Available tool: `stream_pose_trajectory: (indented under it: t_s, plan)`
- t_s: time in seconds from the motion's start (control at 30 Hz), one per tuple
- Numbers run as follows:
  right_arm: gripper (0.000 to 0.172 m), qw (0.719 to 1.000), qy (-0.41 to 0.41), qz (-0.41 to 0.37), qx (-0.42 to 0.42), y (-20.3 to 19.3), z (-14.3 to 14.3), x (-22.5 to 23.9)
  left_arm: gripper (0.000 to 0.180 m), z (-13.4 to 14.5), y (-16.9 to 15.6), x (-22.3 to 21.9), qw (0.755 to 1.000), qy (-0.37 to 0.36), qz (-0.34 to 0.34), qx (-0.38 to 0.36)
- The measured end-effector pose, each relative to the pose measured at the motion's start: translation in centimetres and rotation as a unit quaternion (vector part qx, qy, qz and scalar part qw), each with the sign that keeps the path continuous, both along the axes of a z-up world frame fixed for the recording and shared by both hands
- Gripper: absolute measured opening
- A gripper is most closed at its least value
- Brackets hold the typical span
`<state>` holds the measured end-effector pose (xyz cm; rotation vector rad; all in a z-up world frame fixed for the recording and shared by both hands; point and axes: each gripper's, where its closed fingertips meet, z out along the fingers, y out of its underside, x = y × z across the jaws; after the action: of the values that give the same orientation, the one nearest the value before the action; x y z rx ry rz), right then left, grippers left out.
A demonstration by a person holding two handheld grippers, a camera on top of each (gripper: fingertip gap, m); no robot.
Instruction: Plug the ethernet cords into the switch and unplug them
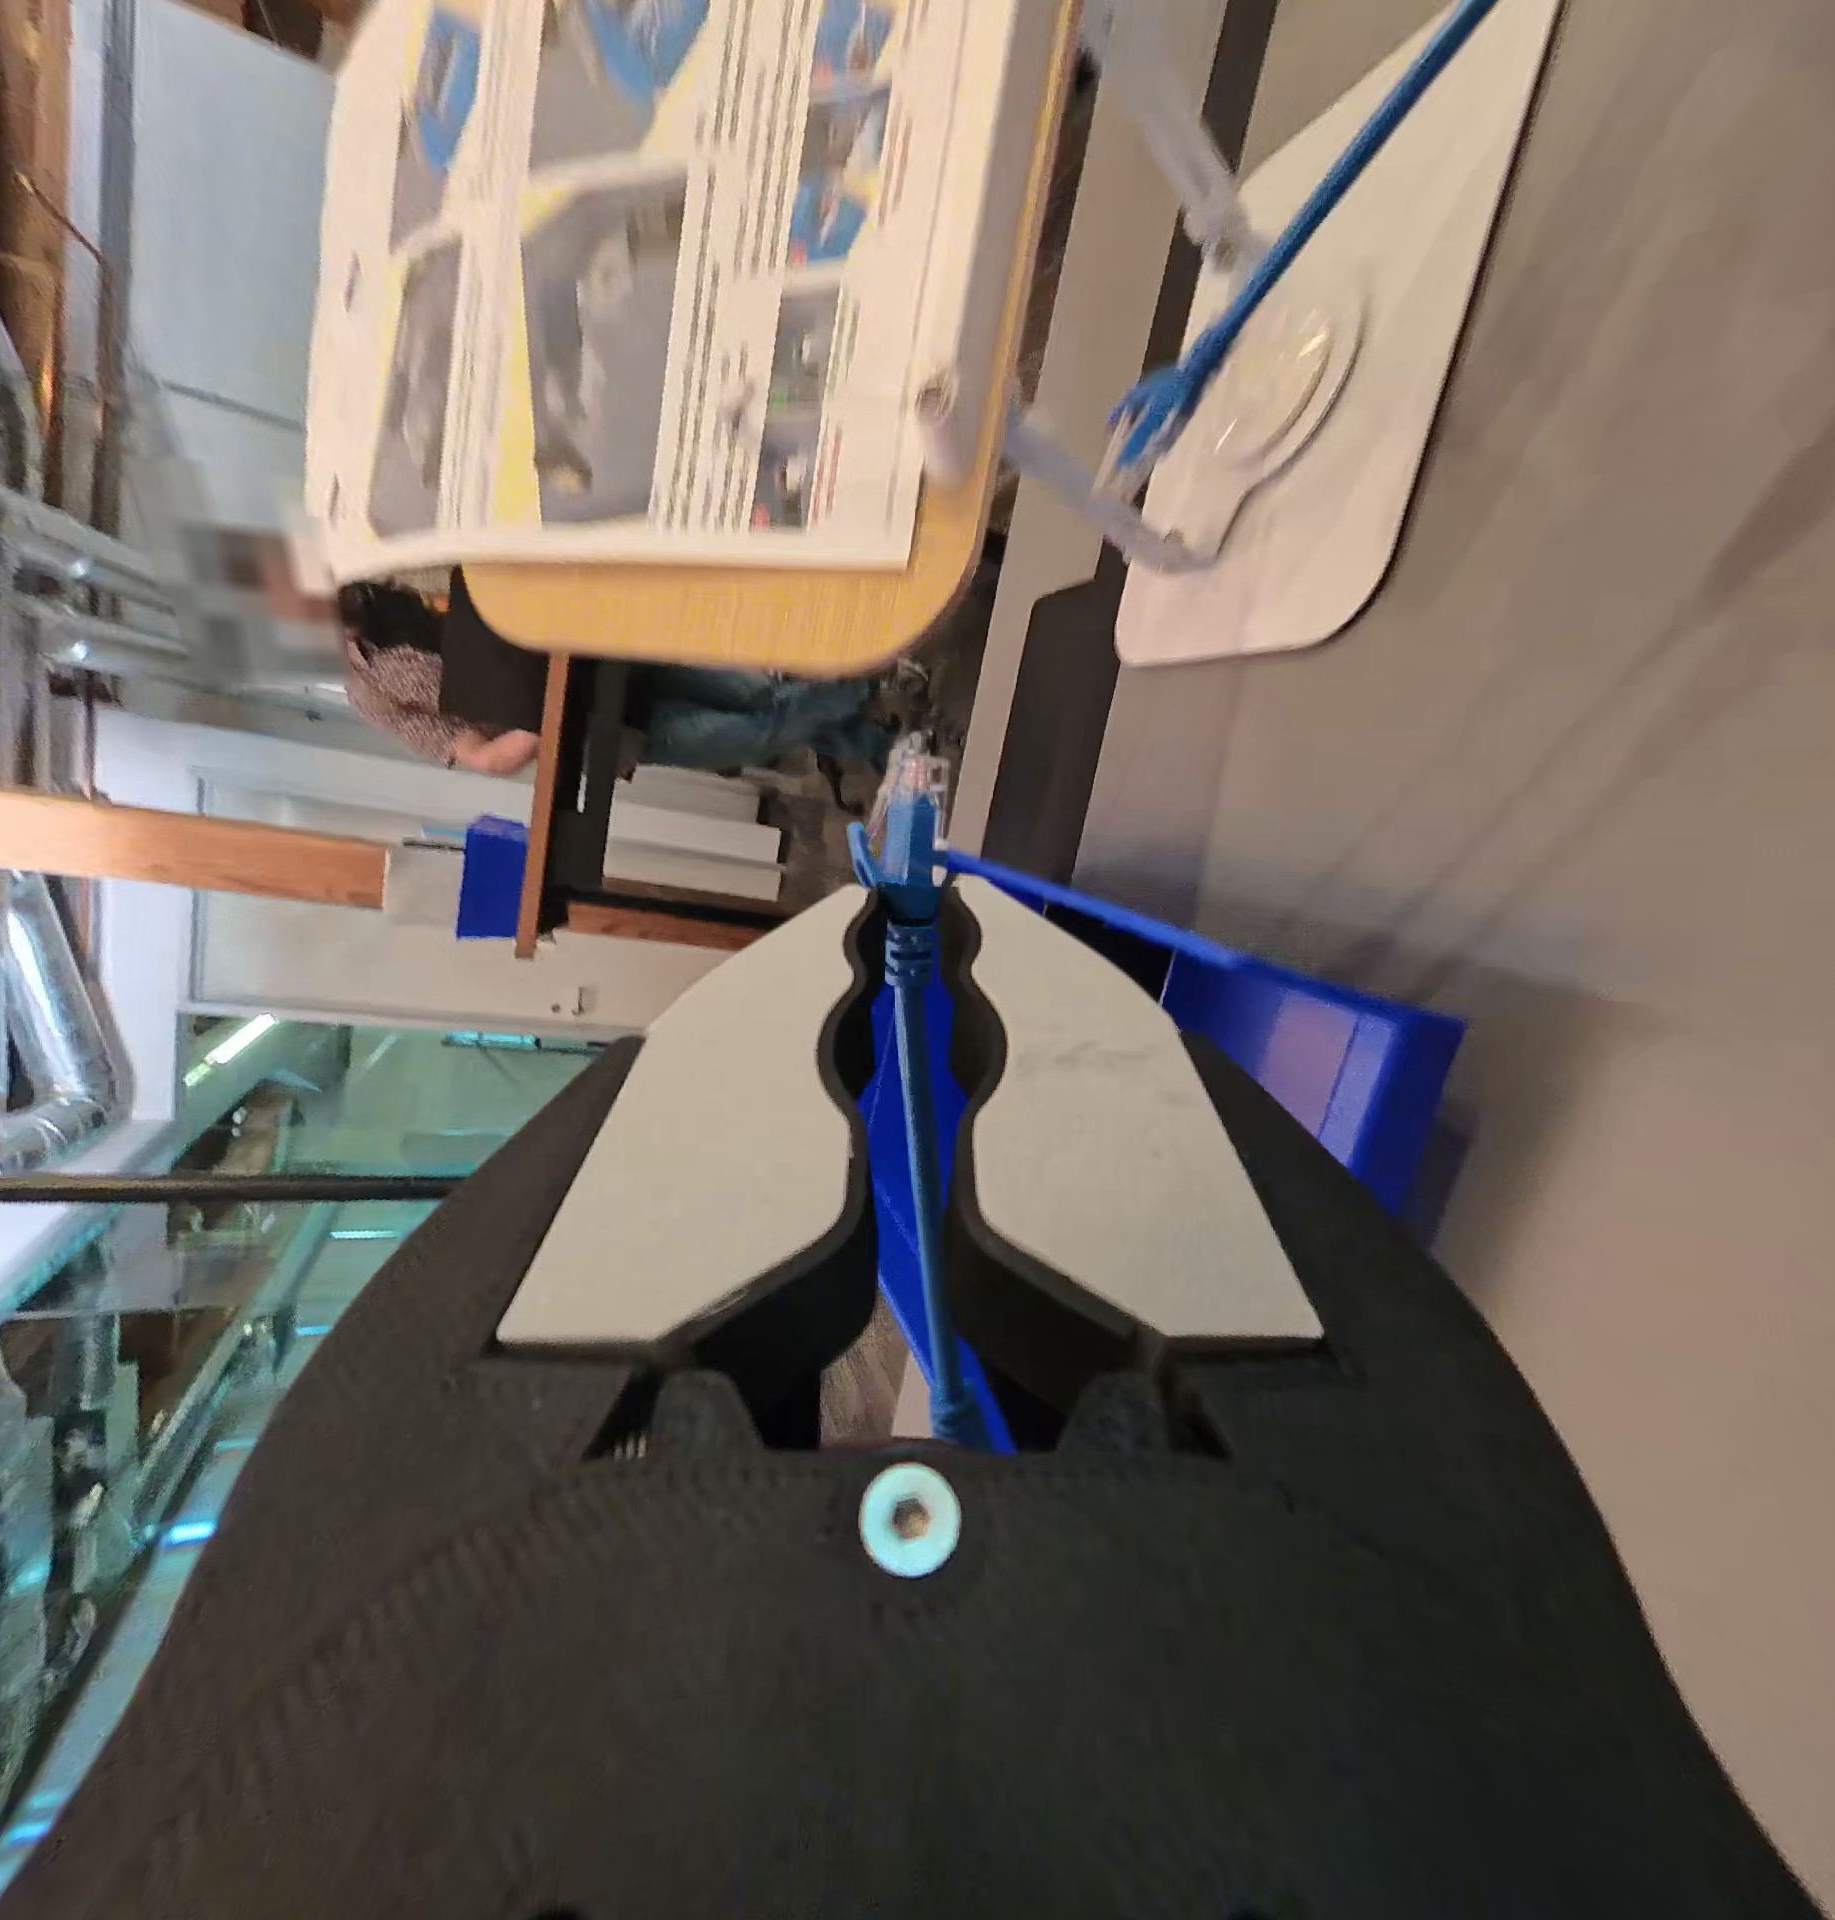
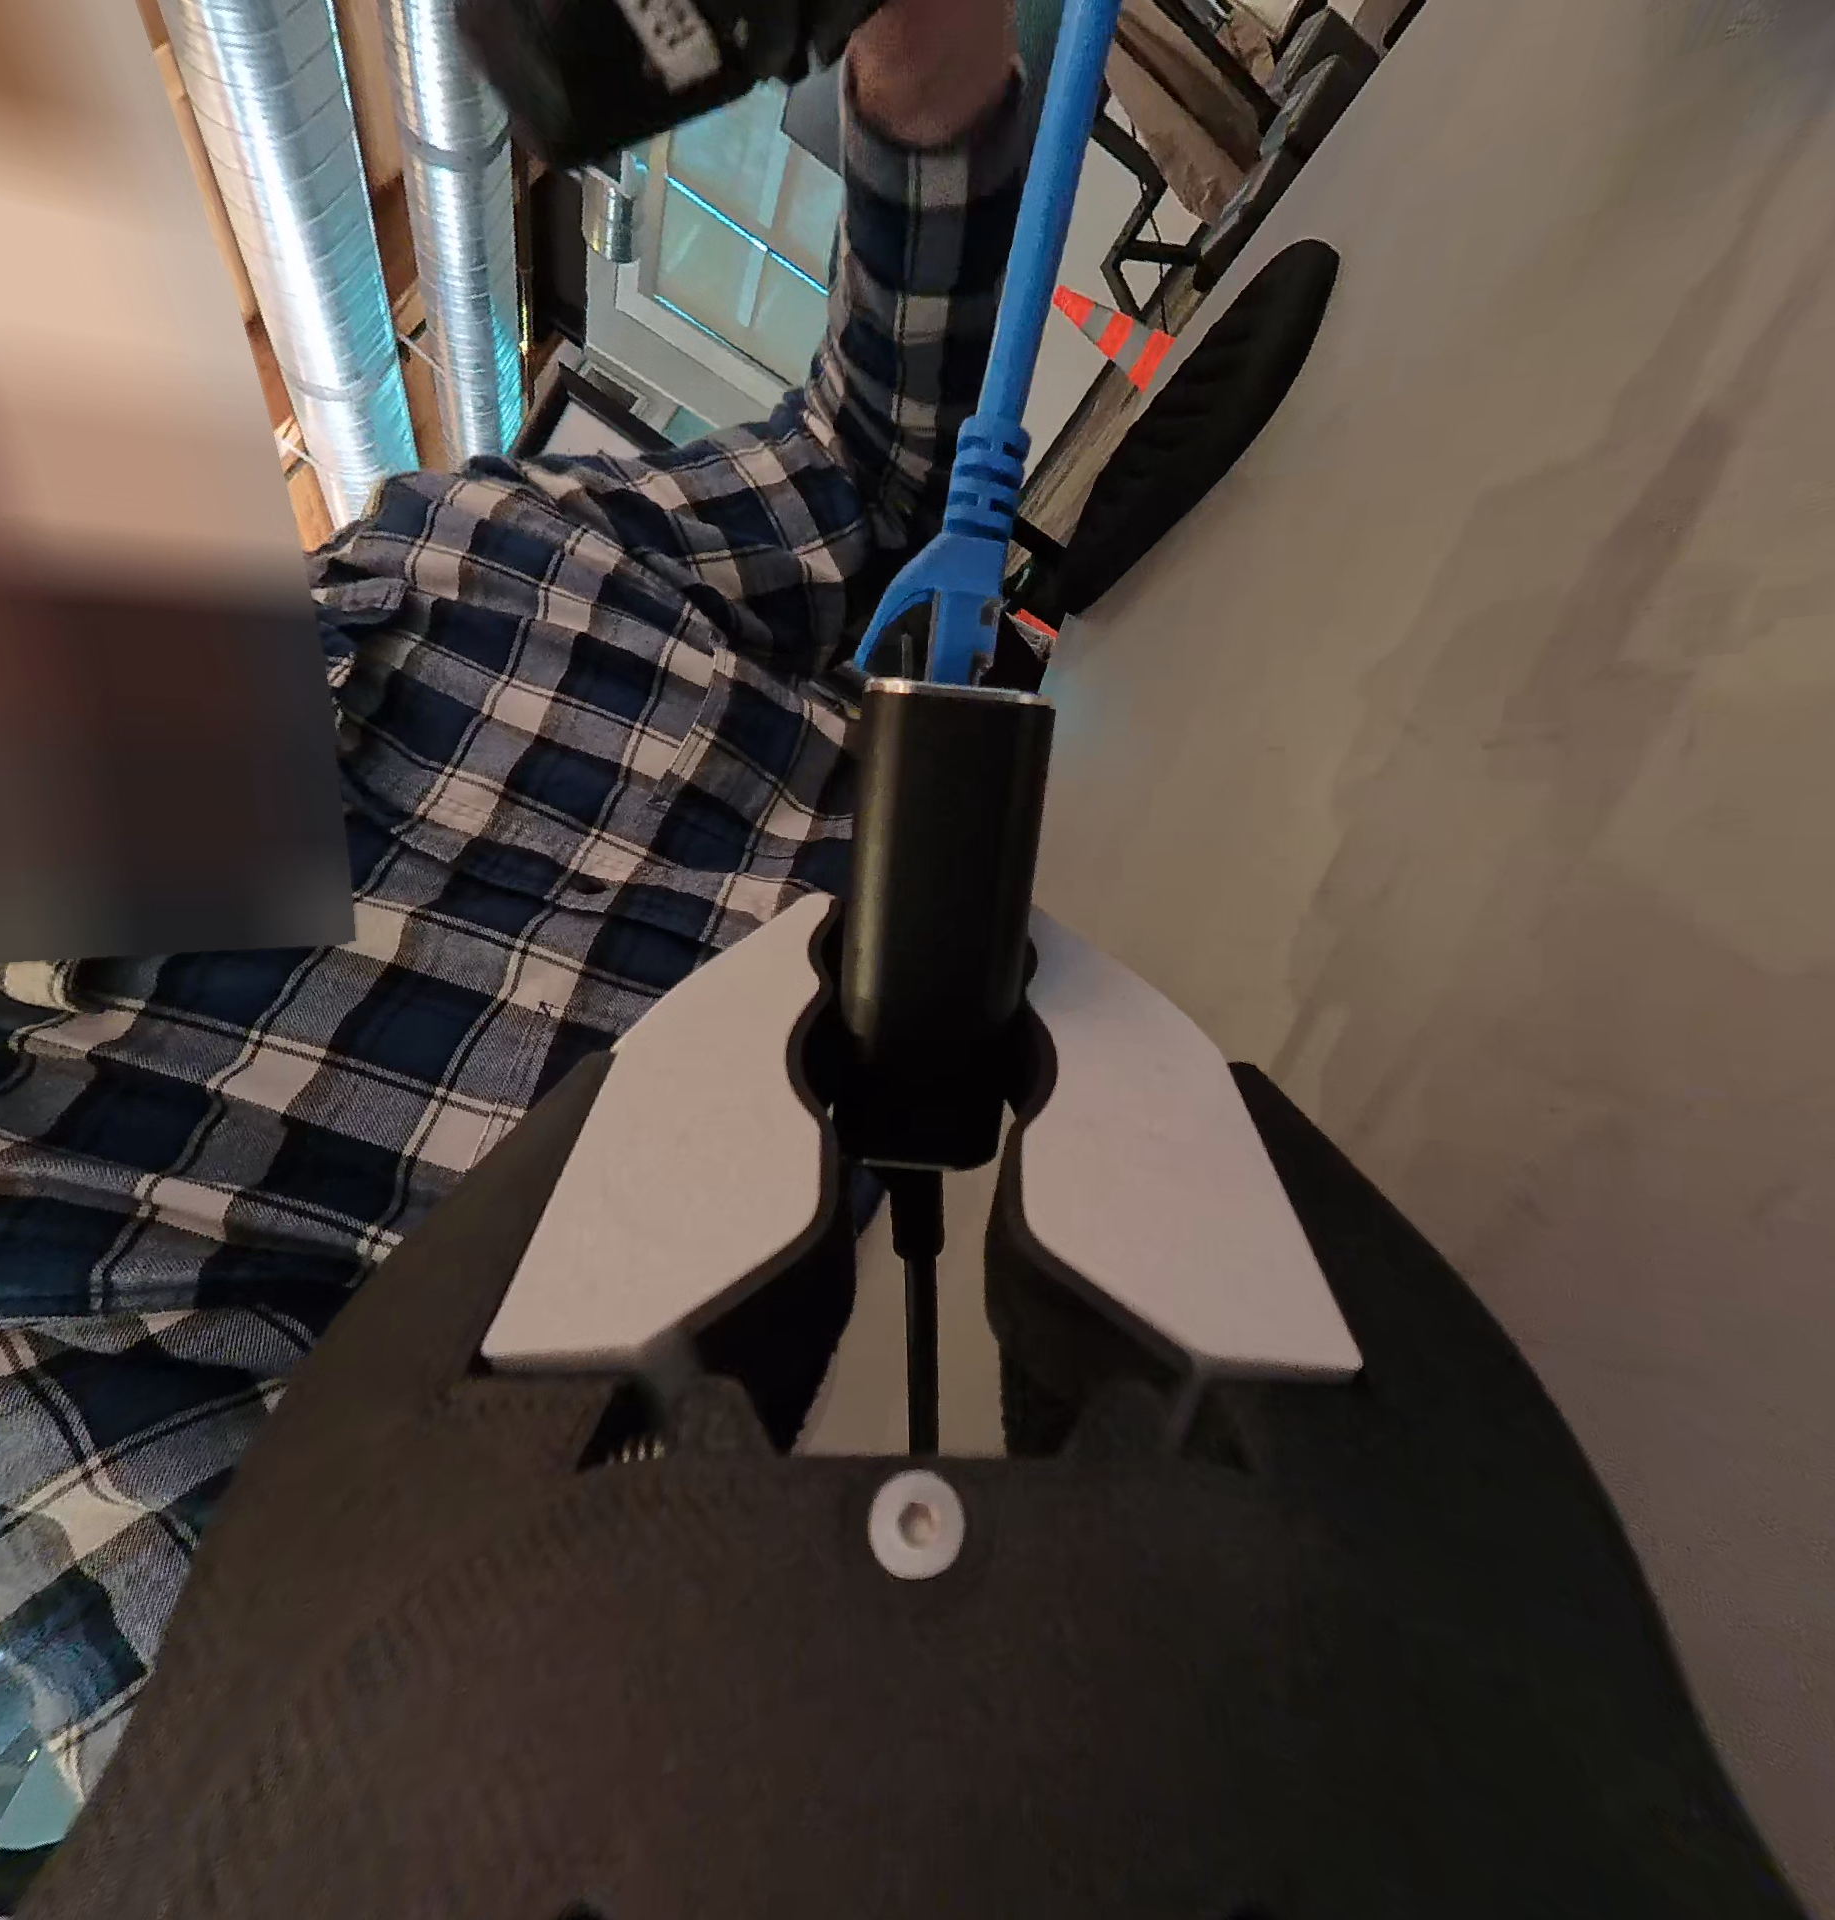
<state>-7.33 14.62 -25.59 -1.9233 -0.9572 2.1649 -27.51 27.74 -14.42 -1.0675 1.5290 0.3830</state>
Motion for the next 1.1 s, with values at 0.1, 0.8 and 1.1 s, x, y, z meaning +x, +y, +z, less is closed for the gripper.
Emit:
stream_pose_trajectory:
  t_s: [0.1,0.8,1.1]
  plan:
    - [0.027,1.000,0.003,0.002,0.001,-0.1,0.1,0.0,0.010,0.0,-3.5,3.0,0.999,0.000,-0.041,0.000]
    - [0.026,0.998,0.025,0.052,-0.009,-2.1,0.8,-1.0,0.010,-5.7,-9.8,15.9,0.955,0.140,-0.195,0.172]
    - [0.026,0.998,0.029,0.063,-0.014,-2.4,0.7,-1.1,0.009,-8.0,-10.6,17.6,0.946,0.156,-0.209,0.191]
